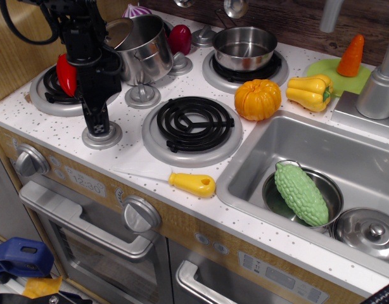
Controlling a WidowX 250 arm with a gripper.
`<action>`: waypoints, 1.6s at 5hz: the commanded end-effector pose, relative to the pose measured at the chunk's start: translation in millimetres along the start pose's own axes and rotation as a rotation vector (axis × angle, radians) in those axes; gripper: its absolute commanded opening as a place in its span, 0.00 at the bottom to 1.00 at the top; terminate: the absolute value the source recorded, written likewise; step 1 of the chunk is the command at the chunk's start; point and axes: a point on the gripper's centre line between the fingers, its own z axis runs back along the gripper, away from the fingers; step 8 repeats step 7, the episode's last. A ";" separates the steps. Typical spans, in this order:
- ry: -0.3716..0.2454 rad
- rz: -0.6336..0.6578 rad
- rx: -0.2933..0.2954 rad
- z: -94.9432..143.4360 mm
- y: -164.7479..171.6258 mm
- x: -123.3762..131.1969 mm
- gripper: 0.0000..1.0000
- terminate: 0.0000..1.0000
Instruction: Twist knob start vertical clockwise90
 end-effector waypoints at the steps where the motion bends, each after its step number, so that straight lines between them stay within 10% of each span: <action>1: 0.013 -0.245 0.037 -13.8 -6.5 -44.2 0.00 0.00; 6: -0.055 -0.632 -0.051 -15.0 5.3 -102.4 0.00 0.00; 7: -0.071 -0.610 -0.042 -20.8 2.7 -102.2 0.00 1.00; 8: -0.071 -0.610 -0.042 -20.8 2.7 -102.2 0.00 1.00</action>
